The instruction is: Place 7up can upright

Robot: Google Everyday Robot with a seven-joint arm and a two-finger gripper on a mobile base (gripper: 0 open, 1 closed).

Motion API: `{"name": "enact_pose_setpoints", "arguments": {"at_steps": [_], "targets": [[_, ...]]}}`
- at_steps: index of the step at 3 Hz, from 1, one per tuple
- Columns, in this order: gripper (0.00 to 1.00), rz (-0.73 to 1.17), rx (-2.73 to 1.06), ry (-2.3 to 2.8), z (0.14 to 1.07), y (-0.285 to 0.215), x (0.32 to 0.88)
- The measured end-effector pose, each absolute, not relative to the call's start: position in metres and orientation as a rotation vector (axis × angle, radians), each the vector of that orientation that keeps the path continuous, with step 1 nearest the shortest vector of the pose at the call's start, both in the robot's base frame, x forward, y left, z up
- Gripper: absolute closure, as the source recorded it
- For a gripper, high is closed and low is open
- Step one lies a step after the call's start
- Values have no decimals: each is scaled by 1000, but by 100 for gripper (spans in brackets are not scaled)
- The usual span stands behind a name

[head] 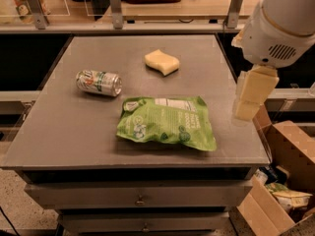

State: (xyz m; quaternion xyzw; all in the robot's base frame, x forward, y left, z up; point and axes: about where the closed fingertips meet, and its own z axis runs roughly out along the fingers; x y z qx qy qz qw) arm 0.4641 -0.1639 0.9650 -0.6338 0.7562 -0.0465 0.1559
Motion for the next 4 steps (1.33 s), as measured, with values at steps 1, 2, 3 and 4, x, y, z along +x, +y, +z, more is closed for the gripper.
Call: {"name": "enact_pose_setpoints", "arguments": {"at_steps": [1,2,3,4], "targets": [[0,-130,-1898,2151,944,-122,478],[0,-138,-2016,2129,912,-46,497],[0,-138,-2016,2129,912,-46,497],[0,-168,-1986,2168,909,-41,504]]}}
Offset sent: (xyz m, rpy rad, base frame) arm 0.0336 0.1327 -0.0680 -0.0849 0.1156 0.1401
